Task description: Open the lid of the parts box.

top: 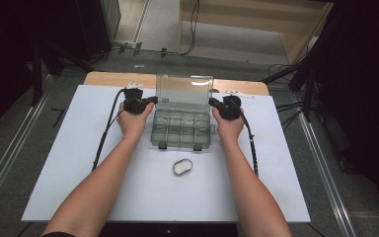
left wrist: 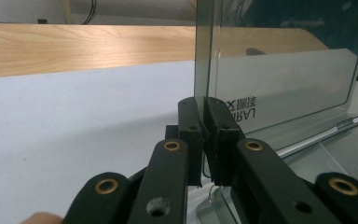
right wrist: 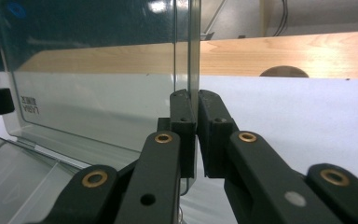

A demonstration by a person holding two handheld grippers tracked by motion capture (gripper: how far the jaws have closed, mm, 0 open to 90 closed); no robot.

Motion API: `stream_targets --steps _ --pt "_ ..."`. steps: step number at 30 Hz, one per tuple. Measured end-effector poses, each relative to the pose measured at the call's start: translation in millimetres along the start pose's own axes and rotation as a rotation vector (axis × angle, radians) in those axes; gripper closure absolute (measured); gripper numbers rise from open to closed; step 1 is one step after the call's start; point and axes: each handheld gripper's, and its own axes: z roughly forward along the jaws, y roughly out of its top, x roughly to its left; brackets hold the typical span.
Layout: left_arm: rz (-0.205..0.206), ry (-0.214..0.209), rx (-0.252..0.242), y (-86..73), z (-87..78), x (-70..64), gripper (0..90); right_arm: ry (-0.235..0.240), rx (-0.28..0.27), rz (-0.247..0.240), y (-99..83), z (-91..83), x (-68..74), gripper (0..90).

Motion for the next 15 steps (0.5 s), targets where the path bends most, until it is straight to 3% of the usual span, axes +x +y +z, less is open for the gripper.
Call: stream_targets --steps 4,10,15 --pt "-0.053 -0.035 0.001 -0.7 3.3 6.3 83.7 0.025 0.005 0.032 0.3 3.1 -5.0 83.1" --pt "-0.063 -0.034 0.004 -1.2 6.7 7.2 82.3 0.038 0.009 0.057 -0.3 7.1 -8.5 82.7" --pt "-0.099 -0.059 0.007 -2.5 9.2 9.3 78.9 0.053 0.011 0.077 -1.0 8.9 -10.9 82.4"
